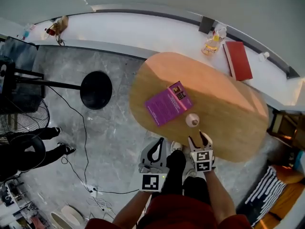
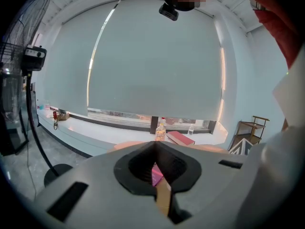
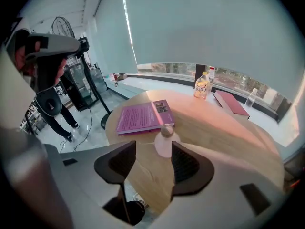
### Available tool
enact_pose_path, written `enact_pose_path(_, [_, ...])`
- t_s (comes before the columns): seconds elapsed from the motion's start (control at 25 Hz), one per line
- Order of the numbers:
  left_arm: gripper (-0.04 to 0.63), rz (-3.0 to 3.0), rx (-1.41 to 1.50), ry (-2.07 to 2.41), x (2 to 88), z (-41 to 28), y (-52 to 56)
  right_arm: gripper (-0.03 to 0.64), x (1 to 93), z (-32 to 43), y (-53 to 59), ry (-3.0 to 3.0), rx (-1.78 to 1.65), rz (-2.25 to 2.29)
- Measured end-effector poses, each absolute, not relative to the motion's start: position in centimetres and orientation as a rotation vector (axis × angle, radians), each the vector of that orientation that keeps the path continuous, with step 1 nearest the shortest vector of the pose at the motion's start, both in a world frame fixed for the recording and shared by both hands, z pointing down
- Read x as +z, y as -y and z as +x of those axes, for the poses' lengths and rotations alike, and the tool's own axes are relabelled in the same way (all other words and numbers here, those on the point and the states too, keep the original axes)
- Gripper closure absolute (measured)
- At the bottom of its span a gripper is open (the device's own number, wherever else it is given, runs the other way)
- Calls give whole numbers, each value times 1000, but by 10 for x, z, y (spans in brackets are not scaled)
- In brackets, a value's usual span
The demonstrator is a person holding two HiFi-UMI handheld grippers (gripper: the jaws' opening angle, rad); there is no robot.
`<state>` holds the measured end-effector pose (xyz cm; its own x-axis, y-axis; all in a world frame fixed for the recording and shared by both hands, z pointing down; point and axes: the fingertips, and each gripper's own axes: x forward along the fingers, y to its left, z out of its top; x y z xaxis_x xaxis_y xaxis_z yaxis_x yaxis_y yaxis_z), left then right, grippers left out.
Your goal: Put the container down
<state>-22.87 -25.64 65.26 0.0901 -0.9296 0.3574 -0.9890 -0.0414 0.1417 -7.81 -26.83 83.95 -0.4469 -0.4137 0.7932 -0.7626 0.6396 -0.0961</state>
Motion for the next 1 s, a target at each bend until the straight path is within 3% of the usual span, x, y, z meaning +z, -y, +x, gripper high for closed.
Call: enact_pose_path(1.0, [589,2312,223,1805,502,-149,279,397,527,33,304,2363,257,1422])
